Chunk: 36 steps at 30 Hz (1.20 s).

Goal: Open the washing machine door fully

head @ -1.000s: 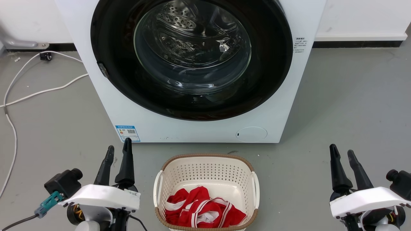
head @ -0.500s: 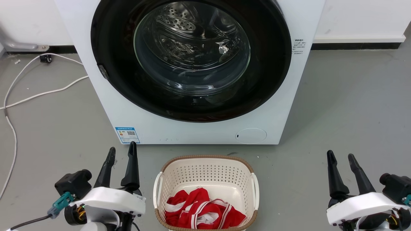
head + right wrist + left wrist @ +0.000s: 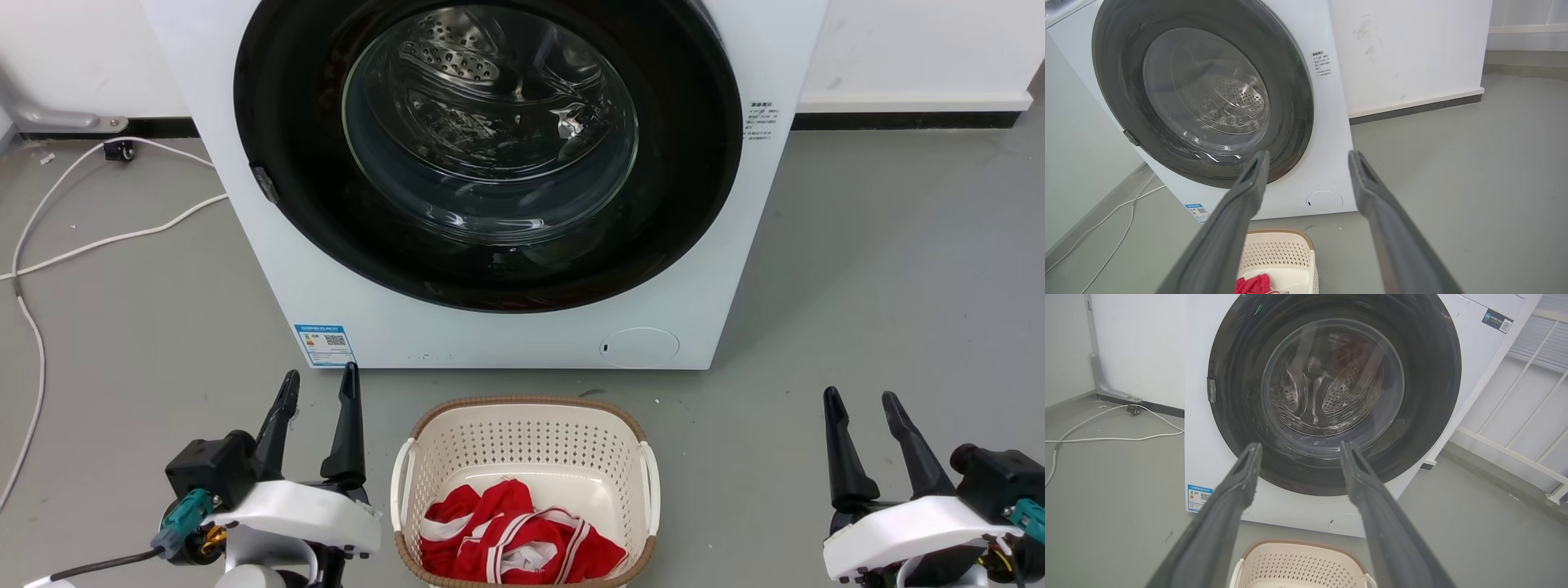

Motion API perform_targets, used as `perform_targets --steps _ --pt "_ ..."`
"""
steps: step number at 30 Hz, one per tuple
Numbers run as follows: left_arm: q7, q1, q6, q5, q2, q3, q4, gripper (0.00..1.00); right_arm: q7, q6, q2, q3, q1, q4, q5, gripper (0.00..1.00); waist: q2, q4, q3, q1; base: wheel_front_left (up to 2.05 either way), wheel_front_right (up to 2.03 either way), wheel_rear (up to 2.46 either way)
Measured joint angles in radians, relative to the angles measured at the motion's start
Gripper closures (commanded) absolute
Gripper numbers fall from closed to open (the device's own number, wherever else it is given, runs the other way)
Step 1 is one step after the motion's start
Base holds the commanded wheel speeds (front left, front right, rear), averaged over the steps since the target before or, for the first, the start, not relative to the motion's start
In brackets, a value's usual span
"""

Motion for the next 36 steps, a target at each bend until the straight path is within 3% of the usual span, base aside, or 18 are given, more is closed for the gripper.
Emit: perform_targets --steps 19,36 --pt "-0.042 -0.001 -0.001 0.166 0.007 -0.014 0.017 0.0 -0.035 0.0 0.0 -0.003 0.0 0.0 -0.144 0.0 0.0 0.0 -0.002 0.0 0.0 0.0 0.0" --pt "-0.07 -0.002 0.0 0.281 0.007 -0.017 0.022 0.0 -0.062 0.0 0.0 0.006 0.0 0.016 -0.202 0.0 0.0 0.0 -0.001 0.0 0.0 0.0 0.0"
